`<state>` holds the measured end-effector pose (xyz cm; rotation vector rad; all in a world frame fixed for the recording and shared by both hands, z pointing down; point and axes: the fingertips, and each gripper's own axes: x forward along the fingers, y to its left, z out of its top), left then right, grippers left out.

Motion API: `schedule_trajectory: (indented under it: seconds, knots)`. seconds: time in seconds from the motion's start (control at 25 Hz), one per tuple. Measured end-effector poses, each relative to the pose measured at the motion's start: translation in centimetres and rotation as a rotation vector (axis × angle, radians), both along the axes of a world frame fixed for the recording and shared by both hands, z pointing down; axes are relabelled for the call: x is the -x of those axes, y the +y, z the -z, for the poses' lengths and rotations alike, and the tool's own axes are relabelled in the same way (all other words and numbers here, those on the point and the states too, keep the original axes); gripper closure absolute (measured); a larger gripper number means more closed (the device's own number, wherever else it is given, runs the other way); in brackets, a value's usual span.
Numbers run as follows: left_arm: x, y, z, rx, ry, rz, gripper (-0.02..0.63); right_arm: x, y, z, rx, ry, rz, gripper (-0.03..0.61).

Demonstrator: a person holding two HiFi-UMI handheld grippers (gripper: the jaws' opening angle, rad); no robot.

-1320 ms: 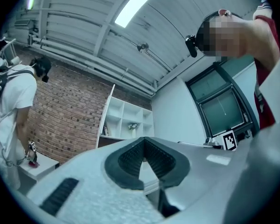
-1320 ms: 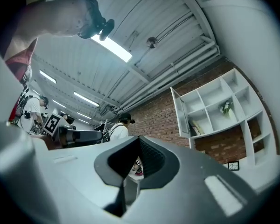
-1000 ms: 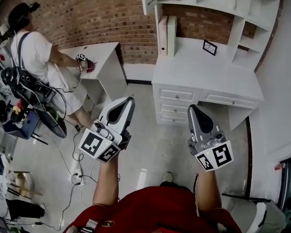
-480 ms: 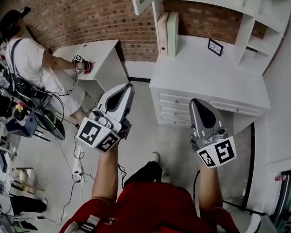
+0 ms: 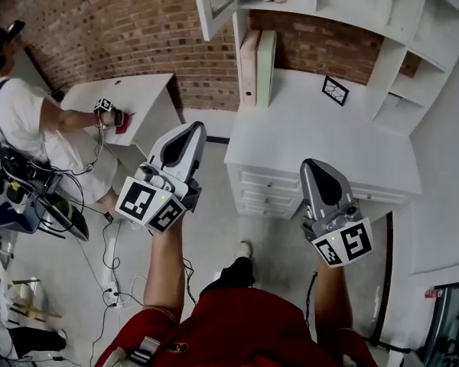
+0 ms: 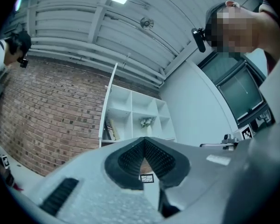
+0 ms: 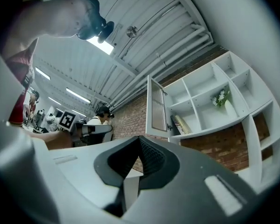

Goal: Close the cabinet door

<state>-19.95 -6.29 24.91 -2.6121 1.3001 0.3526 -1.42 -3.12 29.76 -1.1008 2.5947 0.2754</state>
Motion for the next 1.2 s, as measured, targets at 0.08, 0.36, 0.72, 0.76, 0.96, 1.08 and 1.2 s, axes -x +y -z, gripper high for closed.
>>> schedule_trajectory:
  seconds: [0.08,0.36,0.72,0.76,0.96,1.08,1.2]
  knots:
    - [0.7,-2.8,0.2,0.001,0.002,0.001,0.609,0.7,-2.7,0.2,0.001,-0.002,0.001,0.565]
    - [3.1,-12.7,1.6,-0.004,0.007,-0.014,0.609,3.5,-11.9,0.8,-0.009,0.008,-0.004,0.565]
    - [5.0,-22.4,5.0,-0.064,0.021,-0.076,0.482,5.2,-20.1,0.8,-0.025,0.02,-0.045,0.565]
    - [5.1,-23.2,5.3,-0.064,0.025,-0.085,0.469,5.3,-20.8,0.7,-0.02,0.02,-0.049,0.565]
    - [4.5,-26.1,6.0,-0.059,0.047,-0.149,0.437,4.9,-23.8,0.4,-0.004,0.027,-0.054,0.565]
    - [3.9,-27.3,6.1,-0.057,0.031,-0.158,0.439,4.6,-25.1,0.2,0.0,0.031,-0.047,0.565]
    - [3.4,-28.1,6.2,-0.056,0.02,-0.139,0.466,4.1,-25.8,-0.1,-0.005,0.037,-0.026,0.565]
